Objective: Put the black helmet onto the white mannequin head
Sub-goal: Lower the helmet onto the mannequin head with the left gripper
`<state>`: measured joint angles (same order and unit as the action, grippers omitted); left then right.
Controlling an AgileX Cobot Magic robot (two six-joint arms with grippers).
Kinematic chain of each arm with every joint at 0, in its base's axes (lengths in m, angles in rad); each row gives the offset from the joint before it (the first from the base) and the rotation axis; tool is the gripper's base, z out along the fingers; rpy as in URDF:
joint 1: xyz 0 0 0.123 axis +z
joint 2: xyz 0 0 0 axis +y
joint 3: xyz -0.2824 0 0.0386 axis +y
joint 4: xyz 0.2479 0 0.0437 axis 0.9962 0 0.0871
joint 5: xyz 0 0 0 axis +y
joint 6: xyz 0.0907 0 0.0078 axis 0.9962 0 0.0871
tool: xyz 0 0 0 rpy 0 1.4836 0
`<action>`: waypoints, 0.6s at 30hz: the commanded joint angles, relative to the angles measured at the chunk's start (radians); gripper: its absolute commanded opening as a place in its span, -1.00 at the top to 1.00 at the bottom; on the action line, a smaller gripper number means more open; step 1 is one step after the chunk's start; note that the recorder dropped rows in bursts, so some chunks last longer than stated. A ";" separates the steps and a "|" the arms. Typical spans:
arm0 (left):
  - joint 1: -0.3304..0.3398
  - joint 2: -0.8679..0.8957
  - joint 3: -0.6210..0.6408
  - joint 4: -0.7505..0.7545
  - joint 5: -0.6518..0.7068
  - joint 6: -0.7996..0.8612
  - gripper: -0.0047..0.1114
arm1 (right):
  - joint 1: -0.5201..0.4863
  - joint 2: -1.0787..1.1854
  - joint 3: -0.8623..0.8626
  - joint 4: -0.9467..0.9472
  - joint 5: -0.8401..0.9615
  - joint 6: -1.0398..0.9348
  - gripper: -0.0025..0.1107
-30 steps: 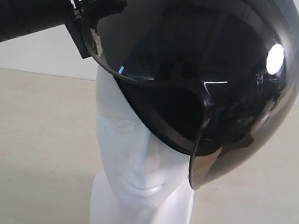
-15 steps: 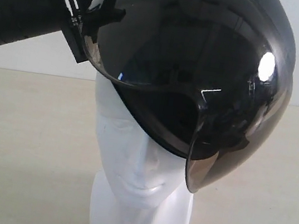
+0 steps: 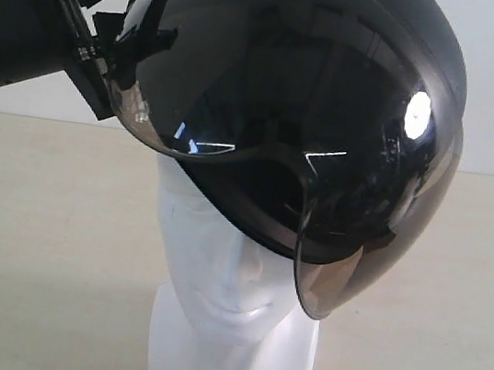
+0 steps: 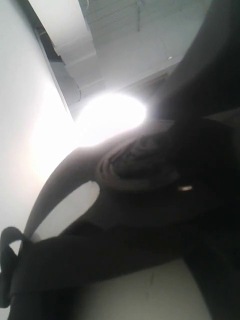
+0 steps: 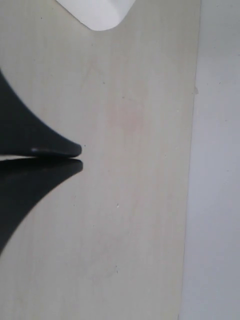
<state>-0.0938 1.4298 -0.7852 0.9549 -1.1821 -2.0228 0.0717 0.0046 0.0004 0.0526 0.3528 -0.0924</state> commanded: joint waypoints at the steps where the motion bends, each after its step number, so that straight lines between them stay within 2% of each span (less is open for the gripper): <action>1: 0.049 -0.001 0.006 0.010 0.190 0.158 0.84 | -0.002 -0.005 0.000 -0.004 -0.012 0.004 0.96; 18: 0.049 0.009 0.006 0.129 0.282 0.179 0.84 | -0.002 -0.005 0.000 -0.004 -0.012 0.004 0.96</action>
<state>-0.0871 1.4259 -0.7857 0.9919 -1.1722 -2.0102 0.0717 0.0046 0.0004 0.0526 0.3528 -0.0924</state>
